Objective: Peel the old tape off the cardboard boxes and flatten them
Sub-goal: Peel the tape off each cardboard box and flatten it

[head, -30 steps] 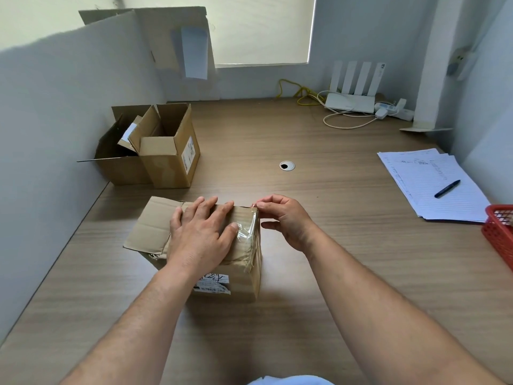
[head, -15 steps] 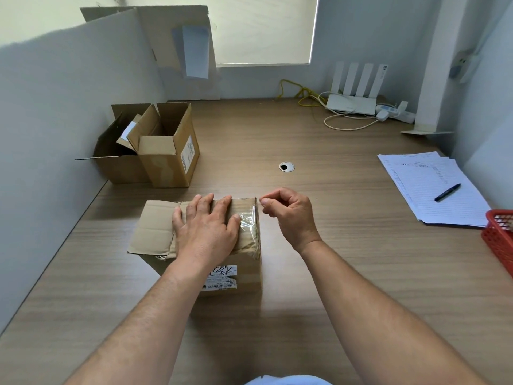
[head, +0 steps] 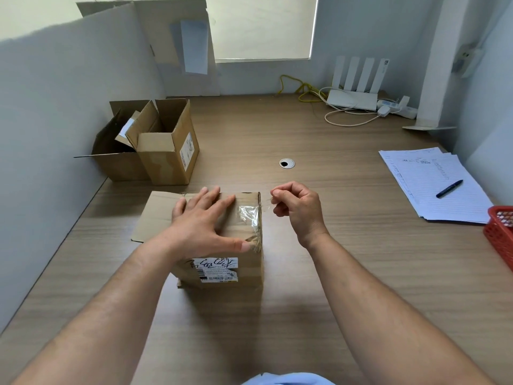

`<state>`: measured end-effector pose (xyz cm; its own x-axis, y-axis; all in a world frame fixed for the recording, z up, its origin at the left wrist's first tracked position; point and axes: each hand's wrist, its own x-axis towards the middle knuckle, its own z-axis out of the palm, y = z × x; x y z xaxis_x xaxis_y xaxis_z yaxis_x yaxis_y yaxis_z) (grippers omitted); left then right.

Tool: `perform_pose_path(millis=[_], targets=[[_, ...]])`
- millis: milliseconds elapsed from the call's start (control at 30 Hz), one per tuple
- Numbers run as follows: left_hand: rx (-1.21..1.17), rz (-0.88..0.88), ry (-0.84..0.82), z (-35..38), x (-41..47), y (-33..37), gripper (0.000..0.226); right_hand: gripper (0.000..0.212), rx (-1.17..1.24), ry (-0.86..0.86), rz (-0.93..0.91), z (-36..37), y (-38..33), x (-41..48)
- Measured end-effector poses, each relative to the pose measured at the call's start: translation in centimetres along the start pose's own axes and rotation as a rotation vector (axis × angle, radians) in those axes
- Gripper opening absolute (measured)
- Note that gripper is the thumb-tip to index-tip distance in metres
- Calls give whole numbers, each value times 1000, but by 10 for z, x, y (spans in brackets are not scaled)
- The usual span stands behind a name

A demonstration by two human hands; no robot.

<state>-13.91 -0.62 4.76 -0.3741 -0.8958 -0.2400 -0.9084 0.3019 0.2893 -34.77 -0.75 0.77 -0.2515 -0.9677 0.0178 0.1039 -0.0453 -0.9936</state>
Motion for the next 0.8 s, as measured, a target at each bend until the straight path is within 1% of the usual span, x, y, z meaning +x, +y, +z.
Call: perform_pose_path(millis=[167, 267, 400, 467, 500, 533, 567, 633, 700, 800], targets=[[158, -12, 157, 8, 9, -4, 122, 13, -53, 45, -33, 2, -1, 5], [154, -37, 171, 5, 23, -7, 125, 17, -190, 53, -87, 4, 4, 4], [141, -55, 146, -3, 39, -11, 127, 46, -519, 36, -207, 4, 16, -4], [128, -66, 138, -4, 45, -12, 129, 60, -529, 98, -202, 2, 17, -8], [119, -74, 137, -5, 46, -13, 130, 62, -512, 139, -199, 0, 16, -9], [113, -80, 138, -5, 48, -14, 131, 59, -522, 160, -226, -3, 15, -10], [113, -85, 139, -6, 50, -14, 131, 52, -568, 156, -287, -5, 14, -13], [122, -90, 138, -7, 53, -13, 131, 36, -679, 101, -437, -4, 11, -20], [128, -91, 137, -7, 55, -12, 131, 32, -772, 52, -543, 1, 8, -25], [133, -87, 135, -8, 55, -12, 129, 29, -854, 63, -691, 10, 7, -28]])
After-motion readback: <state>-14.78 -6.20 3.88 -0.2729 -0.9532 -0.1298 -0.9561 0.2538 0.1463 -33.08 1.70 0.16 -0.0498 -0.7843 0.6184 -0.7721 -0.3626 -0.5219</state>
